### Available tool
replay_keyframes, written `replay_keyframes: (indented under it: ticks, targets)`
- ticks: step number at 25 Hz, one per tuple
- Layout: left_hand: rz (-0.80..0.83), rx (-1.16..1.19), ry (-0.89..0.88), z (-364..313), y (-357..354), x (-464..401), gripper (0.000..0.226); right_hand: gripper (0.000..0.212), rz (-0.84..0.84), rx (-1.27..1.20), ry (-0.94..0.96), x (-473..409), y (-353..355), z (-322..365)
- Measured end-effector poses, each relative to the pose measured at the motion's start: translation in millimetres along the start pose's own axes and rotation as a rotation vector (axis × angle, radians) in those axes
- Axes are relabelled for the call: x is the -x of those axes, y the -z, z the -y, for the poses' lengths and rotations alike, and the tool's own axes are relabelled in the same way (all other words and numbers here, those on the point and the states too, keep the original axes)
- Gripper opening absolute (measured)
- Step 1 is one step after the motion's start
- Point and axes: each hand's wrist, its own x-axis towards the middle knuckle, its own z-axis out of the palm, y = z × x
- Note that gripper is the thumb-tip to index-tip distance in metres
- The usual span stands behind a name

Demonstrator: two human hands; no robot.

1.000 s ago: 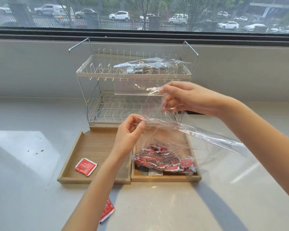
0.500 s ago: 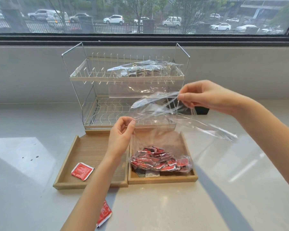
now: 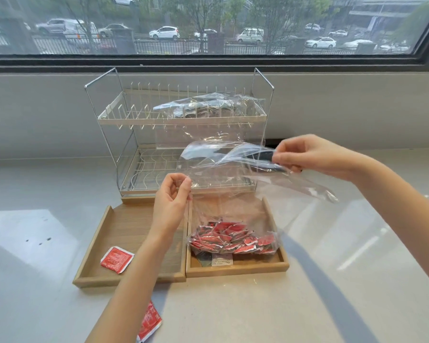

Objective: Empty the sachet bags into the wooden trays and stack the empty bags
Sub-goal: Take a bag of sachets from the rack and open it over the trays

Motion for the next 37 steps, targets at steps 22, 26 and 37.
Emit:
replay_keyframes:
  ticks: [22, 26, 37]
  targets:
    - [-0.134, 0.093, 0.069, 12.6, 5.4, -14.9, 0.011, 0.082, -0.283, -0.389, -0.127, 40.7, -109.6, -132.2]
    - [-0.009, 0.135, 0.074, 14.3, 6.1, -10.4, 0.015, 0.072, -0.213, -0.045, -0.2, 30.4, -136.0, -144.2]
    - [0.384, -0.705, 0.197, 112.0, 1.1, 33.9, 0.076, 0.041, -0.11, 0.201, -0.158, 12.8, -147.9, -155.2]
